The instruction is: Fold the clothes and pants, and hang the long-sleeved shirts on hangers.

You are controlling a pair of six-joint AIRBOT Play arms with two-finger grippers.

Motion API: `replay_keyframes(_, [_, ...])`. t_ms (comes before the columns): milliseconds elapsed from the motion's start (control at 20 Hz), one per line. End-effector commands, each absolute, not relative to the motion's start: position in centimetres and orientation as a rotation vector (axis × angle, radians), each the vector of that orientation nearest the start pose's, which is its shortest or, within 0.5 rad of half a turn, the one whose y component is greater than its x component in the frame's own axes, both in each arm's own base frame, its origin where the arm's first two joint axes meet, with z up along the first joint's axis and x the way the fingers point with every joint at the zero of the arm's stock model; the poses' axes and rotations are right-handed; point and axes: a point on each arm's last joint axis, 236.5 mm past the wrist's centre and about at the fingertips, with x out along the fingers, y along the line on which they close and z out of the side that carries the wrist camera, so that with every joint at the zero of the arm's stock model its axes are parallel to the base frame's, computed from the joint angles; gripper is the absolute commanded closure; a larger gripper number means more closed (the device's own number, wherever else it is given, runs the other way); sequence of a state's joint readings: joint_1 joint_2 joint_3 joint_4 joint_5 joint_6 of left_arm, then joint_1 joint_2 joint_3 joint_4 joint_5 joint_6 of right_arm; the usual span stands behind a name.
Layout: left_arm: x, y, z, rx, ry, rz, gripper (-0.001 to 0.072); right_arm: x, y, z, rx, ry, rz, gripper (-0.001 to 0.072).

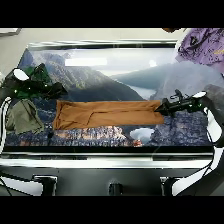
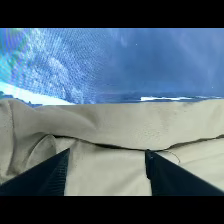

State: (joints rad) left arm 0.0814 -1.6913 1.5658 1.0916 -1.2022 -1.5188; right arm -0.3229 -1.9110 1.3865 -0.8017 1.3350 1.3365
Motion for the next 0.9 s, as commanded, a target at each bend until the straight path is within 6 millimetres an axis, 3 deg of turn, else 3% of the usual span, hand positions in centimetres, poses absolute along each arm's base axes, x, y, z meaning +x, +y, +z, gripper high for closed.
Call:
replay_keyframes(0, [48.6, -7.0, -0.2, -0.472, 1.268, -0.25, 0.057, 43.1, 2.3, -10.8, 0.823, 1.515, 0.277, 0.0686])
replay_keyframes(50, [48.6, -7.9, 0.0, -0.487, 1.266, -0.269, 0.0687, 43.2, 1.3, -9.8, 0.789, 1.508, 0.23, 0.0686])
replay_keyframes(200, [48.1, -11.1, -0.2, -0.508, 1.299, -0.297, 0.0688, 43.0, -1.5, -5.4, 0.678, 1.479, 0.106, 0.0686])
replay_keyframes(300, [47.2, -14.8, -1.2, -0.52, 1.35, -0.316, 0.0688, 42.3, -2.9, -2.2, 0.609, 1.457, 0.049, 0.0686])
replay_keyframes(400, [46.2, -19.6, -2.4, -0.53, 1.39, -0.353, 0.0689, 41.5, -3.9, 0.8, 0.563, 1.429, 0.002, 0.0686])
replay_keyframes(650, [43.1, -34.3, -4.3, -0.614, 1.399, -0.547, 0.0688, 39.2, -4.3, 6.9, 0.516, 1.346, -0.047, 0.0686])
replay_keyframes(850, [40.4, -43.0, -5.0, -0.75, 1.384, -0.623, 0.0689, 36.9, -5.2, 9.9, 0.488, 1.318, -0.124, 0.0686])
